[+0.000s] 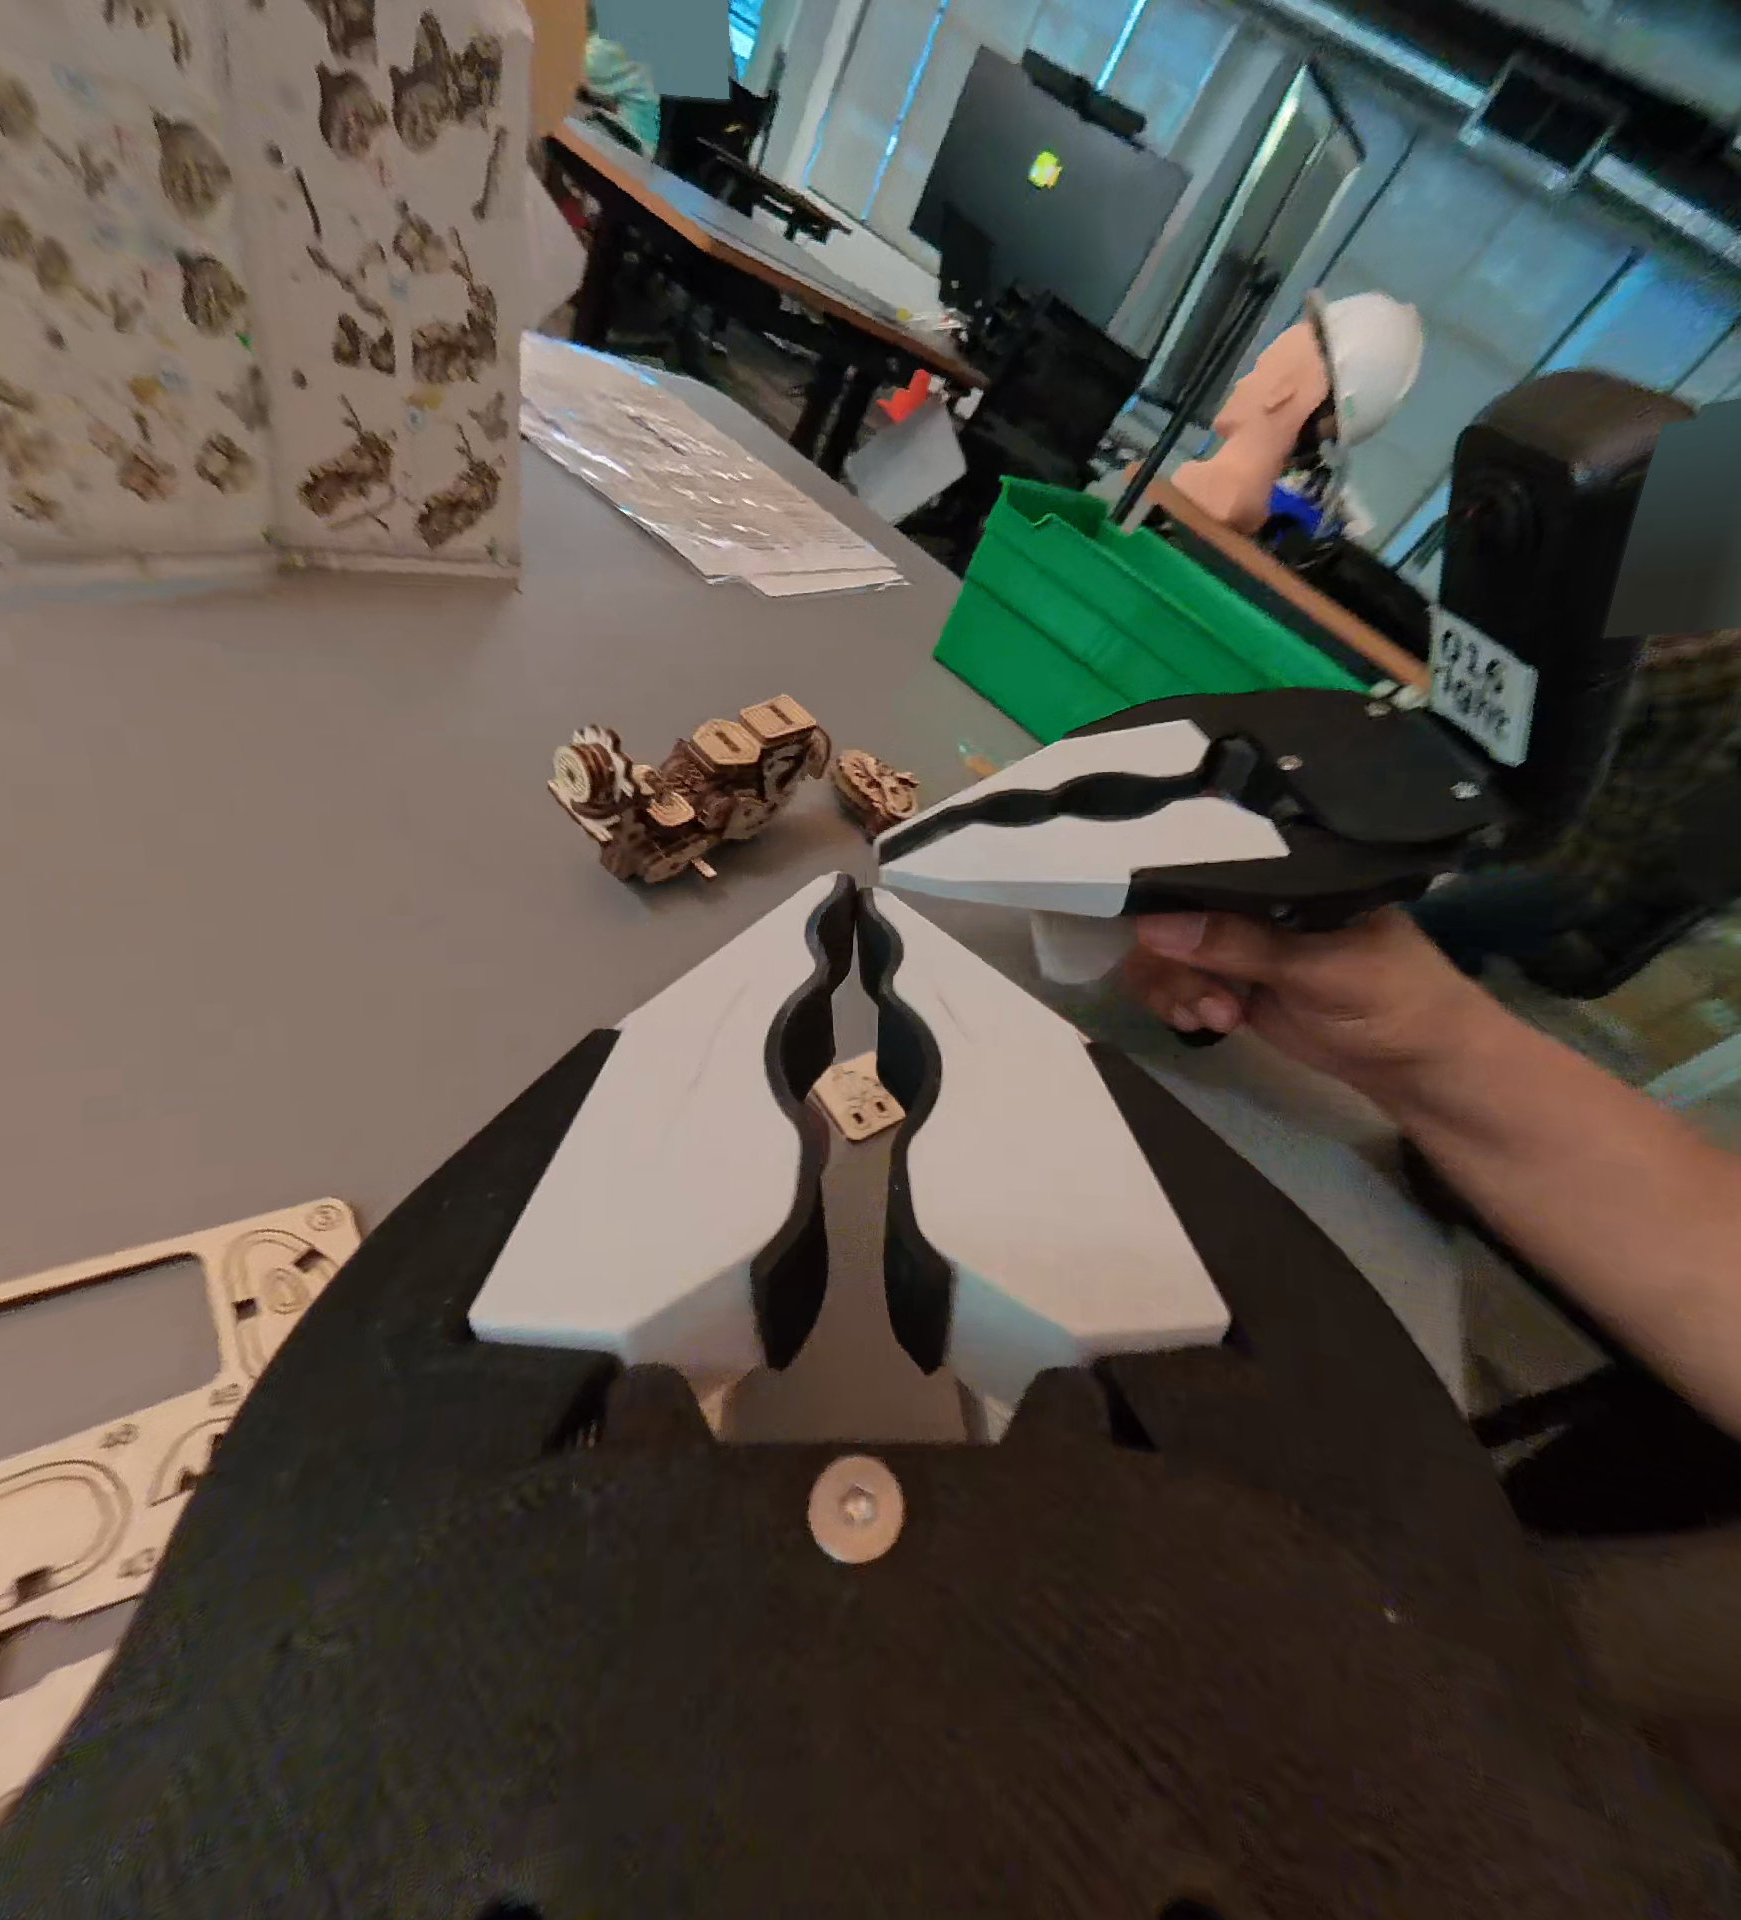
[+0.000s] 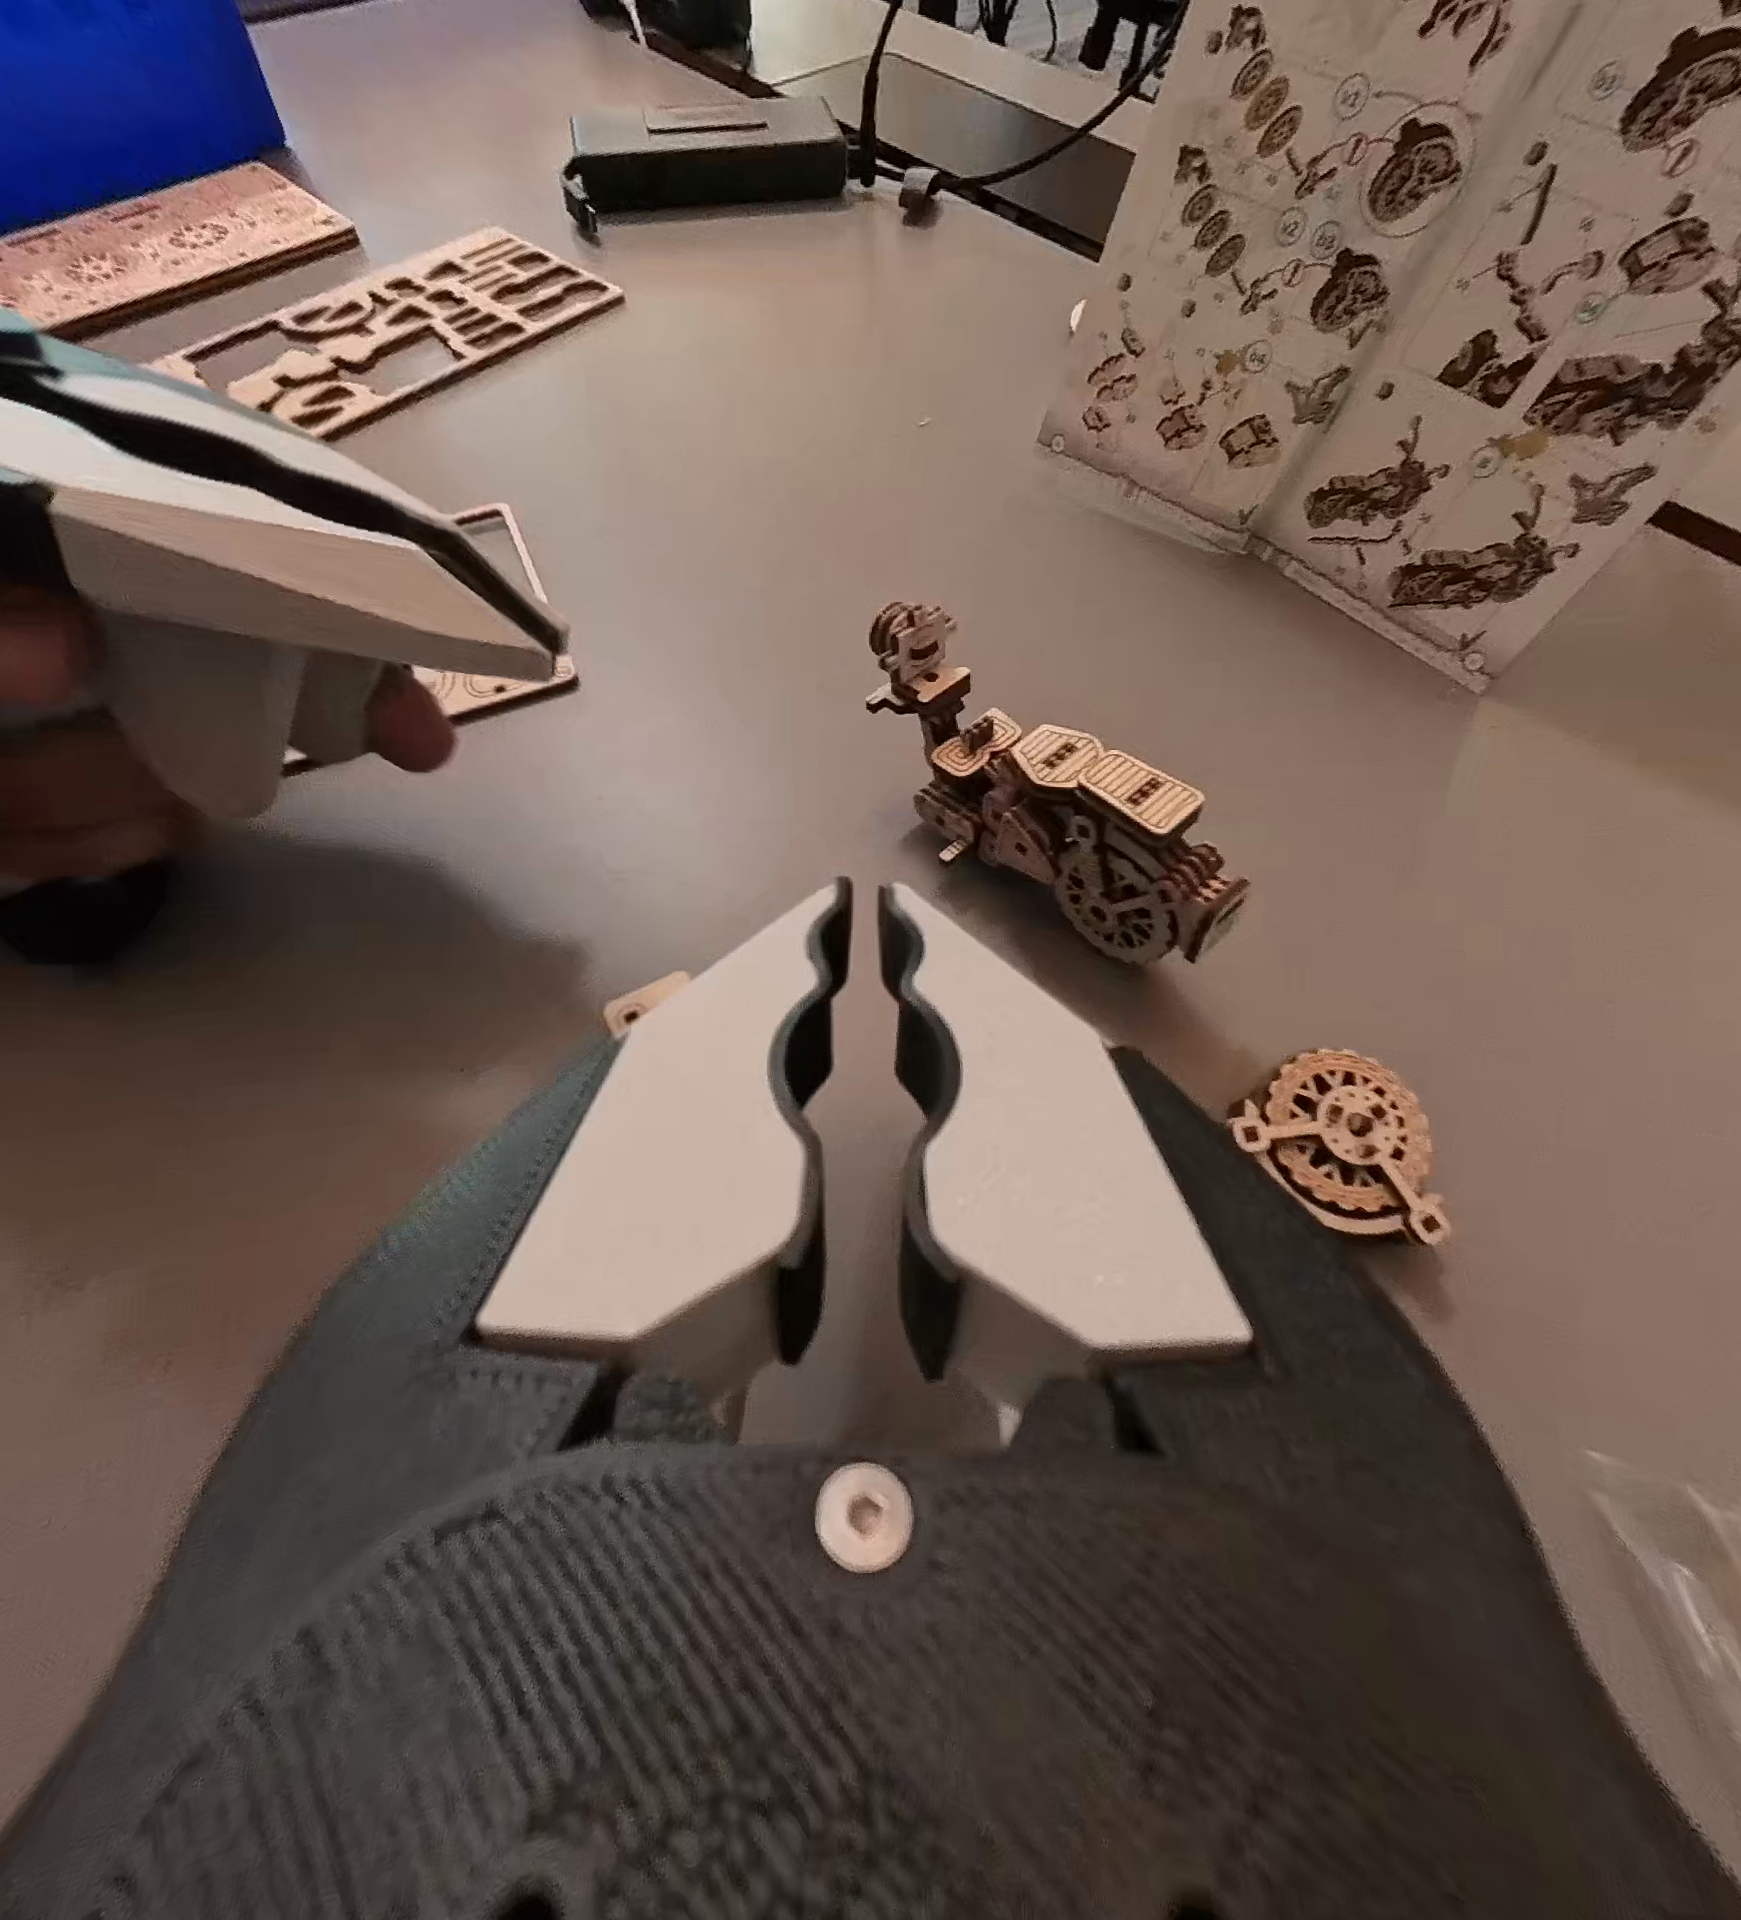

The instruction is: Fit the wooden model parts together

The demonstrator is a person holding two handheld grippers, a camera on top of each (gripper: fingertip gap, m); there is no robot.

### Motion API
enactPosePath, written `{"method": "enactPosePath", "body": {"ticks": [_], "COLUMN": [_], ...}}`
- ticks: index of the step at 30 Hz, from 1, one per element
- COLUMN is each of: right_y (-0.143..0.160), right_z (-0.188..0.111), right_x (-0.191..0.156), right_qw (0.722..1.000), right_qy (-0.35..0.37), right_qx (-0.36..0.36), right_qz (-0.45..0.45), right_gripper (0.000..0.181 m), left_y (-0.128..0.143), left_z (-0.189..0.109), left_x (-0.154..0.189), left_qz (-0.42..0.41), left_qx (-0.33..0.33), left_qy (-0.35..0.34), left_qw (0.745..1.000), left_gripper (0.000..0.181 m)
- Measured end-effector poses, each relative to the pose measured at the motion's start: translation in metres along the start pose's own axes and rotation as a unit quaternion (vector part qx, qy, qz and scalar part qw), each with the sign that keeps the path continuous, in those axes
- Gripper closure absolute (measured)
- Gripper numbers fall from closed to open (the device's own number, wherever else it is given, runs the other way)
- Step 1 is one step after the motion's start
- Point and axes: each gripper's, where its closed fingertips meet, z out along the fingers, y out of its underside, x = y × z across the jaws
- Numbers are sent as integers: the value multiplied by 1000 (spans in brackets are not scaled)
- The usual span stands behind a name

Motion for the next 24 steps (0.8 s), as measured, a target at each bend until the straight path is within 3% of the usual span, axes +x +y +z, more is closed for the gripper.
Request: {"method": "enactPosePath", "body": {"ticks": [3,10,14,24], "right_y": [-8,-13,-2,15], "right_z": [-5,-5,3,13], "right_x": [2,-3,-10,-4], "right_qw": [1000,999,1000,996], "right_qy": [5,-11,-10,47], "right_qx": [23,40,11,-32], "right_qz": [-1,19,-2,-62], "right_gripper": [181,181,180,181], "left_y": [-7,-10,-15,-7], "left_z": [-4,-4,-9,-7], "left_x": [-2,15,2,-3], "left_qz": [47,60,66,43], "left_qx": [28,49,74,43], "left_qy": [-40,-10,-79,-81], "left_qw": [998,997,992,995], "left_gripper": [181,181,181,181]}}
